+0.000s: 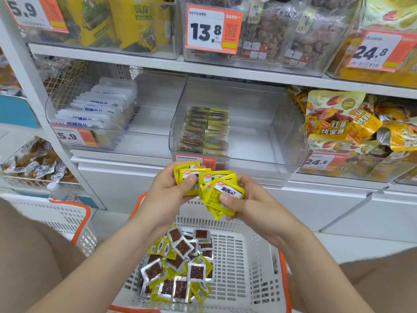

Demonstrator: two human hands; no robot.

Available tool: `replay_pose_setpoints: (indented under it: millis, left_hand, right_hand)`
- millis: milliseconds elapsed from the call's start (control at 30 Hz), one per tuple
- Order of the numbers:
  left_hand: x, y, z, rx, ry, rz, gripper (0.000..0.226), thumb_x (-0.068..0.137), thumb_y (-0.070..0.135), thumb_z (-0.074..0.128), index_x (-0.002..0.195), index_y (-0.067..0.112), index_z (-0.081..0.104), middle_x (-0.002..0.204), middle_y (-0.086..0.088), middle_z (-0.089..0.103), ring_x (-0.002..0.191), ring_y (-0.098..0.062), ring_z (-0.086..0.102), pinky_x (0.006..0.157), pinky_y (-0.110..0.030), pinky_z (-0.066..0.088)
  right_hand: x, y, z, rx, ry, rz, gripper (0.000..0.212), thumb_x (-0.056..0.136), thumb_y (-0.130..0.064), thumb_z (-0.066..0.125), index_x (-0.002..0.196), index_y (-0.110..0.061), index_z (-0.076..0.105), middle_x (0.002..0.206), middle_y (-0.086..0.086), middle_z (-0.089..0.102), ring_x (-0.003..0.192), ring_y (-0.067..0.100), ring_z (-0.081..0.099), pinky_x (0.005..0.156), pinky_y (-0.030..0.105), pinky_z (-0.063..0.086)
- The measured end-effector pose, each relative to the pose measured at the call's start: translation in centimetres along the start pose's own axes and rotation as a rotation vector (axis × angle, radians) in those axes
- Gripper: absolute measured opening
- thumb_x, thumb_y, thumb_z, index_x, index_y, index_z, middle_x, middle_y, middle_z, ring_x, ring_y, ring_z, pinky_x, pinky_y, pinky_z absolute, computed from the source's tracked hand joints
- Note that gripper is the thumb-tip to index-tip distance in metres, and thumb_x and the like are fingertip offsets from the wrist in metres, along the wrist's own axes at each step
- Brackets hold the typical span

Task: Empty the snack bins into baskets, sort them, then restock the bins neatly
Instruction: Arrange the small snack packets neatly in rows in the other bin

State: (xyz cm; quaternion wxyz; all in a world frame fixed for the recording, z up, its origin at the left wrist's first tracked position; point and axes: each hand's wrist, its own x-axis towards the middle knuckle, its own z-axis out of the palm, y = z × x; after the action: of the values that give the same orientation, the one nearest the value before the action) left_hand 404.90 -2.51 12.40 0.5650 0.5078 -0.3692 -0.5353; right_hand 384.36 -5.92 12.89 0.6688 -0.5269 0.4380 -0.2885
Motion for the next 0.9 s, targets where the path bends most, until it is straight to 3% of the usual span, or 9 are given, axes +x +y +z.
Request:
replay_pose_setpoints:
  millis: [100,233,333,500,633,800,900]
  left_hand:
    - [-0.1,-0.3,0.6,-0.253,0.002,-0.065,0.025,0.096,0.0,0.064,0.12,0.009,0.065,0.106,-0.016,0.076,0.089,-0.027,0.074,0.075,-0.035,0.062]
    - [0.3,-0.1,0.3,-0.372,-0.069,-0.221,0.046,0.084,0.003,0.072,0.129,0.005,0.065,0.116,-0.021,0.074,0.093,-0.029,0.075,0.082,-0.039,0.064]
    - [0.3,0.4,-0.1,-0.324,-0.076,-0.283,0.052,0.077,0.004,0.076,0.128,0.006,0.067,0.11,-0.017,0.076,0.085,-0.026,0.075,0.073,-0.036,0.064]
    - [0.8,1.4,-1.1,-0.139,-0.138,-0.203,0.037,0.098,0.005,0.064,0.134,0.002,0.063,0.126,-0.019,0.072,0.117,-0.036,0.07,0.098,-0.043,0.059]
    - [1.1,1.2,-1.3,0.016,-0.046,-0.119,0.03,0.105,0.007,0.057,0.134,0.001,0.06,0.132,-0.022,0.067,0.116,-0.036,0.071,0.103,-0.048,0.056]
    - [0.1,0.3,0.6,-0.024,-0.069,-0.037,0.019,0.101,0.002,0.056,0.118,0.01,0.061,0.11,-0.017,0.074,0.102,-0.032,0.067,0.099,-0.049,0.048]
    - [-0.5,0.1,1.8,-0.11,-0.08,-0.011,0.034,0.087,0.015,0.06,0.121,0.01,0.057,0.112,-0.019,0.071,0.1,-0.033,0.06,0.089,-0.047,0.044]
  right_hand:
    - [0.5,0.9,1.1,0.105,-0.008,0.063,0.038,0.101,-0.008,0.066,0.135,-0.012,0.051,0.127,0.015,0.071,0.1,0.028,0.071,0.078,0.04,0.052]
    - [0.7,0.7,0.8,0.17,-0.046,0.011,0.042,0.099,-0.002,0.064,0.138,-0.013,0.053,0.123,0.012,0.073,0.097,0.025,0.071,0.079,0.036,0.051]
    - [0.5,0.8,0.8,0.112,-0.11,-0.016,0.038,0.1,-0.004,0.064,0.136,-0.014,0.06,0.115,0.008,0.074,0.098,0.026,0.07,0.078,0.034,0.051]
    - [0.6,0.0,-0.3,-0.065,0.013,-0.058,0.034,0.1,-0.009,0.068,0.13,-0.024,0.065,0.113,0.001,0.078,0.095,0.024,0.073,0.077,0.032,0.051]
    - [0.4,-0.5,-1.4,-0.228,0.091,-0.12,0.029,0.101,-0.011,0.067,0.125,-0.027,0.066,0.109,0.003,0.078,0.1,0.04,0.069,0.076,0.036,0.052]
    - [0.3,-0.2,0.9,0.333,0.074,0.001,0.026,0.101,-0.01,0.063,0.126,-0.002,0.065,0.11,0.012,0.075,0.088,0.023,0.07,0.071,0.031,0.056]
    - [0.2,0.5,3.0,0.393,0.027,-0.03,0.036,0.099,-0.022,0.062,0.128,-0.001,0.064,0.111,0.012,0.075,0.094,0.025,0.072,0.074,0.032,0.056]
